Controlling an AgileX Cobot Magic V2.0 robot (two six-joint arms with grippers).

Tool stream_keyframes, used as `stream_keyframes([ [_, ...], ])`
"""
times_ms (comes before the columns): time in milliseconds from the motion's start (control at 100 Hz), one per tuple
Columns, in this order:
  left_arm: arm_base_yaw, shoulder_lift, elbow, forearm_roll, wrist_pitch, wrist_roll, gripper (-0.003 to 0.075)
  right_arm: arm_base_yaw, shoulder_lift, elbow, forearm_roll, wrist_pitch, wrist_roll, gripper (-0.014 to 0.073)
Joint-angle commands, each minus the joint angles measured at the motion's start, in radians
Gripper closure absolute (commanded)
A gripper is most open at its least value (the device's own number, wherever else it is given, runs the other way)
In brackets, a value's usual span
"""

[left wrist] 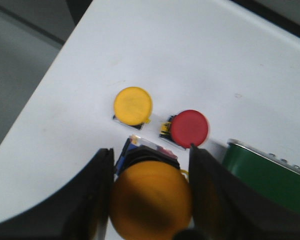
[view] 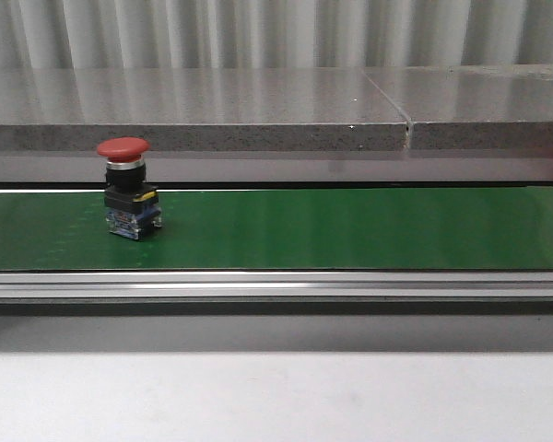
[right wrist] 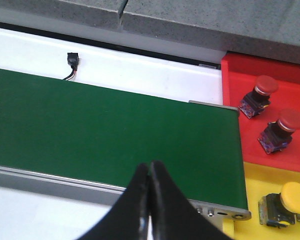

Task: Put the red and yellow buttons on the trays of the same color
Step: 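Move the left gripper to a yellow button and grasp it, then place the yellow button on the belt and lift the left gripper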

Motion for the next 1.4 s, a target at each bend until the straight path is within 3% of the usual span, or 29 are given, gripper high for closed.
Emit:
stream_keyframes([
  [0, -0.046, -0.078, -0.029, -0.02, 0.014, 0.025, 0.074, -0.001, -0.001, -0.027, -0.006, -0.067, -0.007, 0.0661],
  [200, -0.163, -0.088, -0.011, -0.018, 0.073, 0.041, 0.074, -0.001, -0.001, -0.027, -0.006, -0.067, -0.007, 0.0661],
  [440, -0.251, -0.088, 0.093, -0.018, 0.011, 0.046, 0.074, -0.001, -0.001, -0.027, -0.006, -0.067, -0.007, 0.0661],
  [1100, -0.268, -0.086, 0.182, -0.02, -0.032, 0.064, 0.0731, -0.001, -0.001, -0.027, -0.006, -0.067, -0.007, 0.0661],
  [1160, -0.268, -0.086, 0.184, -0.02, -0.025, 0.064, 0.0695, -0.001, -0.001, -0.027, -0.006, -0.067, -0.007, 0.0661],
  [1230, -0.268, -0.086, 0.184, -0.02, -0.013, 0.064, 0.0595, -0.001, -0.001, -0.027, -0.006, -0.067, -0.007, 0.0661],
  [1390, -0.268, -0.086, 0.181, -0.02, -0.002, 0.064, 0.0213, -0.001, -0.001, -0.027, -0.006, -0.067, -0.007, 0.0661],
])
